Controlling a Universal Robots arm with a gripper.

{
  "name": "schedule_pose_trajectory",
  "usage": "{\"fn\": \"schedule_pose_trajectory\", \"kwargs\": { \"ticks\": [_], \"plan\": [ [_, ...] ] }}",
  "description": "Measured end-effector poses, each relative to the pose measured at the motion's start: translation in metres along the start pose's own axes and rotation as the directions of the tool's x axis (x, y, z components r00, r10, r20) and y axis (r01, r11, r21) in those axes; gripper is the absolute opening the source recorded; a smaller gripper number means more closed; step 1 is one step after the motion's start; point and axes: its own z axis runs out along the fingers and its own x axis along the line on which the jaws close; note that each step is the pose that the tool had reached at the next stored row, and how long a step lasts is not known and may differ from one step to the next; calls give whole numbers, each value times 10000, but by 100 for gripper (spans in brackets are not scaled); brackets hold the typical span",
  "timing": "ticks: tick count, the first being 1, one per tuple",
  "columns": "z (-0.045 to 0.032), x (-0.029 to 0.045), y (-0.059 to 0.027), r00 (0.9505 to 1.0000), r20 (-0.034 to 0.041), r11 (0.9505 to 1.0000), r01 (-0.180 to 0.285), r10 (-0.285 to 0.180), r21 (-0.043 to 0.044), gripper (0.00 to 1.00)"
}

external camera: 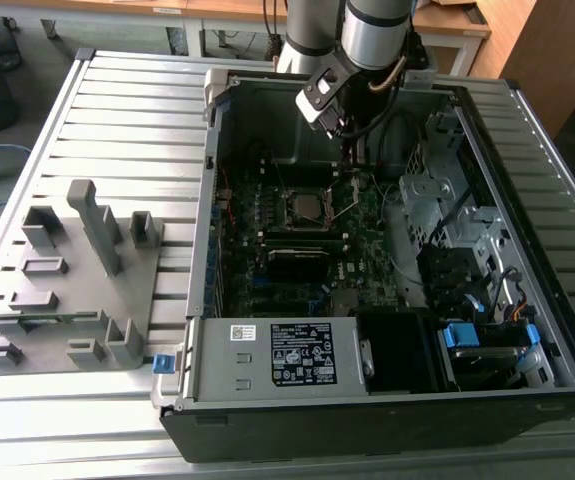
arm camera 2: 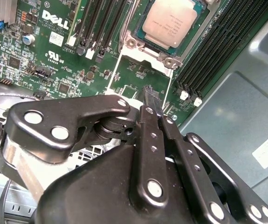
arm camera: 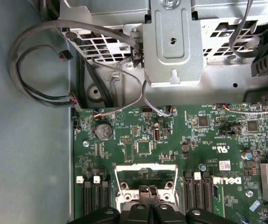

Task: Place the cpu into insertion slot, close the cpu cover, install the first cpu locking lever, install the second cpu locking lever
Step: 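Close the cpu cover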

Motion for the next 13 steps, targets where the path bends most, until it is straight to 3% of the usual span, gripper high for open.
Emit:
{"fn": "schedule_pose_trajectory", "kwargs": {
  "ticks": [13],
  "plan": [
    [19,15,249,10000,0,10000,0,0,1,10]
  ]
}}
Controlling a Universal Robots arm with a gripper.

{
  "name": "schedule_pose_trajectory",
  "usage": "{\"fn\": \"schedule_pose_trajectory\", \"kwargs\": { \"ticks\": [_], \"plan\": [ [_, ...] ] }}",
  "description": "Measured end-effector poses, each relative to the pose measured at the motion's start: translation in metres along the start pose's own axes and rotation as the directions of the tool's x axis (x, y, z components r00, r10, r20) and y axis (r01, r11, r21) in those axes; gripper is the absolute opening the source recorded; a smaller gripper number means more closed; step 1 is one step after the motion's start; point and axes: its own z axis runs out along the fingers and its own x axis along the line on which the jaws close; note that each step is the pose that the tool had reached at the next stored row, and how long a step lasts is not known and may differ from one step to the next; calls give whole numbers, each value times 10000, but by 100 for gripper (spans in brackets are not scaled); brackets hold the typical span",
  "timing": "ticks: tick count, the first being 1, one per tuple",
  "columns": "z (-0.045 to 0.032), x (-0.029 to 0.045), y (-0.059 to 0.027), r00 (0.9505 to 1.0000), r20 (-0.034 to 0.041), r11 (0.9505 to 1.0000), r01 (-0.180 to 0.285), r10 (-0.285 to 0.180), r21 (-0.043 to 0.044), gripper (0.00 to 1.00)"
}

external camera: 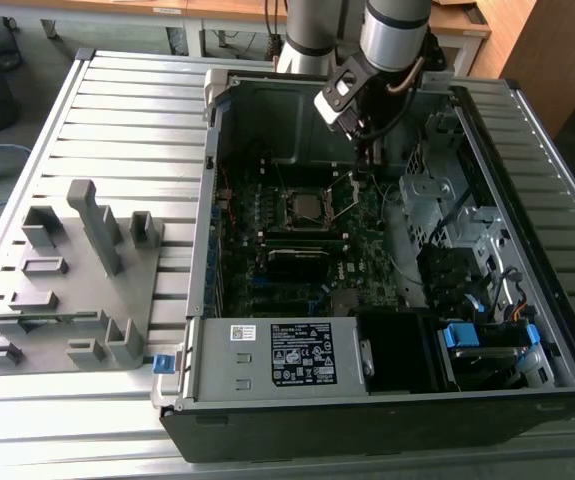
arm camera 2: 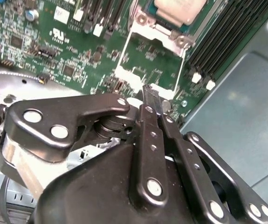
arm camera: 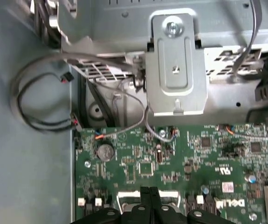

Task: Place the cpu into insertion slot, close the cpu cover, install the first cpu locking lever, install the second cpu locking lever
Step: 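Close the cpu cover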

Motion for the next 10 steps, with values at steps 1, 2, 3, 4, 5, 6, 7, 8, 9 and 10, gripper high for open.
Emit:
{"fn": "schedule_pose_trajectory", "kwargs": {
  "ticks": [1,2,3,4,5,6,7,8,9,10],
  "plan": [
    [1,1,21,10000,0,10000,0,0,0,10],
    [3,3,41,10000,0,10000,1,-1,0,10],
    [4,3,59,10000,0,10000,1,-1,0,10],
    [5,4,78,10000,1,10000,0,0,0,10],
    [6,5,97,10000,1,10000,0,0,0,10],
    [7,7,116,10000,0,10000,0,0,0,10],
    [9,8,134,10000,0,10000,0,0,0,10],
    [11,9,153,10000,-1,10000,1,-1,0,10],
    [13,10,167,10000,-2,10000,0,0,0,10],
    [16,10,176,10000,-1,10000,0,0,0,10]
  ]
}}
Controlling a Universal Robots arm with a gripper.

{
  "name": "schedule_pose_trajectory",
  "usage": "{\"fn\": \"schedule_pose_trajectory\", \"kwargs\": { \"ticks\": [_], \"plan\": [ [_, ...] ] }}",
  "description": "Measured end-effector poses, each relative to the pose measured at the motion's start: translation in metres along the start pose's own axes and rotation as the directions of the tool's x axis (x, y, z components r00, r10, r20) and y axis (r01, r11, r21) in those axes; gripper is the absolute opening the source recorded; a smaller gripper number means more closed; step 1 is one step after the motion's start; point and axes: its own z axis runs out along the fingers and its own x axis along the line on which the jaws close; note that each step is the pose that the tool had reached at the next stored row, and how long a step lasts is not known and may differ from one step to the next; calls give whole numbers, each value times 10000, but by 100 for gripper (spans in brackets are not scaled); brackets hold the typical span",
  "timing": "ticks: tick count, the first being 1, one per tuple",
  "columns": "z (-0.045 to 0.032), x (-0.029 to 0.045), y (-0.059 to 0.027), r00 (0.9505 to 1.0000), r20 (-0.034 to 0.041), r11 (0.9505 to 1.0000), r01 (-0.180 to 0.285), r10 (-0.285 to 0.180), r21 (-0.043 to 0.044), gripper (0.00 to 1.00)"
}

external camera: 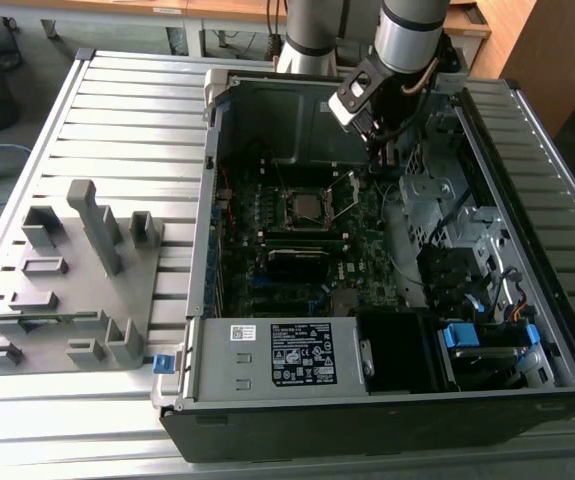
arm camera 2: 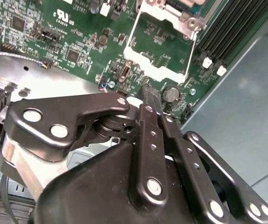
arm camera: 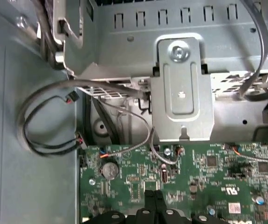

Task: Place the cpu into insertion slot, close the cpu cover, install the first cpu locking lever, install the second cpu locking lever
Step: 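Close the cpu cover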

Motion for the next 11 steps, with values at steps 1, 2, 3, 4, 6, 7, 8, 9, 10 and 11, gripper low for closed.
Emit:
{"fn": "schedule_pose_trajectory", "kwargs": {
  "ticks": [1,2,3,4,6,7,8,9,10,11],
  "plan": [
    [7,0,6,10000,1,10000,1,-1,1,10],
    [16,-1,9,10000,1,10000,0,0,0,10],
    [28,-1,10,10000,2,10000,1,-1,0,10],
    [42,-2,9,10000,1,10000,-1,1,0,10],
    [78,-3,8,10000,0,10000,-1,1,0,10],
    [96,-4,8,10000,1,10000,0,0,0,10],
    [113,-5,7,10000,1,10000,0,0,0,10],
    [131,-6,6,10000,2,10000,0,0,0,10],
    [149,-7,5,10000,2,10000,0,0,0,10],
    [165,-7,4,10000,1,10000,0,0,0,10]
  ]
}}
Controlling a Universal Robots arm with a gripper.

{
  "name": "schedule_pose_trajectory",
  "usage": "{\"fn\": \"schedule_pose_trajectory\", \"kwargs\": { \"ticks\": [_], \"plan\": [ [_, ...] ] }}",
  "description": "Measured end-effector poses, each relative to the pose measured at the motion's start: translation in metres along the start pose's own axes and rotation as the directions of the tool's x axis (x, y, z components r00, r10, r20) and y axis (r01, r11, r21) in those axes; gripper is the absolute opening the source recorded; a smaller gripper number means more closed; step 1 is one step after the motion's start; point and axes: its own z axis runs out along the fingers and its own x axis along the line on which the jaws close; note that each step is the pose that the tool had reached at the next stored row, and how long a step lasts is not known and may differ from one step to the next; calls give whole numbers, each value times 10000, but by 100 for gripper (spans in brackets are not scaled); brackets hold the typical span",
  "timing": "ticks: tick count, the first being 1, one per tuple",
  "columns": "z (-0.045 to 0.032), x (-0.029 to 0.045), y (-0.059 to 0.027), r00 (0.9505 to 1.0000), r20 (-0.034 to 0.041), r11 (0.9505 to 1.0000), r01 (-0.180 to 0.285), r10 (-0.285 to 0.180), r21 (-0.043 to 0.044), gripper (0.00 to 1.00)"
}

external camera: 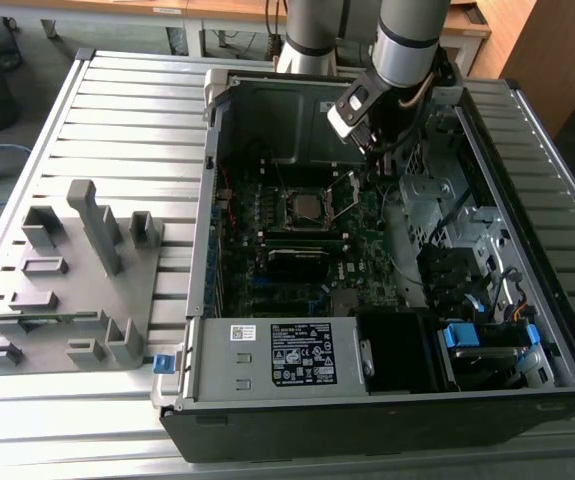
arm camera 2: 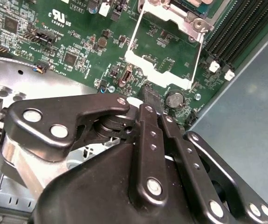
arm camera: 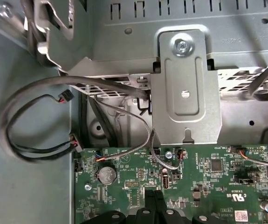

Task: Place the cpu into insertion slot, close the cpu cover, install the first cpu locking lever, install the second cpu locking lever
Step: 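Close the cpu cover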

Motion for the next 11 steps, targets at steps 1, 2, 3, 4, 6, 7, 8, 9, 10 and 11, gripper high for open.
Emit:
{"fn": "schedule_pose_trajectory", "kwargs": {
  "ticks": [1,2,3,4,6,7,8,9,10,11],
  "plan": [
    [14,-1,-1,10000,0,10000,0,0,-1,10],
    [20,-1,-1,10000,0,10000,0,0,0,10],
    [20,-1,-1,10000,2,10000,0,0,0,10],
    [20,-1,-1,10000,3,10000,0,0,0,10],
    [21,-1,-1,10000,2,10000,0,0,0,10],
    [22,-1,-1,10000,1,10000,0,0,0,10],
    [23,-1,-3,10000,1,10000,0,0,-1,10],
    [25,-1,-15,10000,-2,10000,1,-1,-9,10],
    [26,-2,-38,10000,0,10000,3,-3,-20,10],
    [26,-3,-69,10000,1,10000,2,-2,-37,10]
  ]
}}
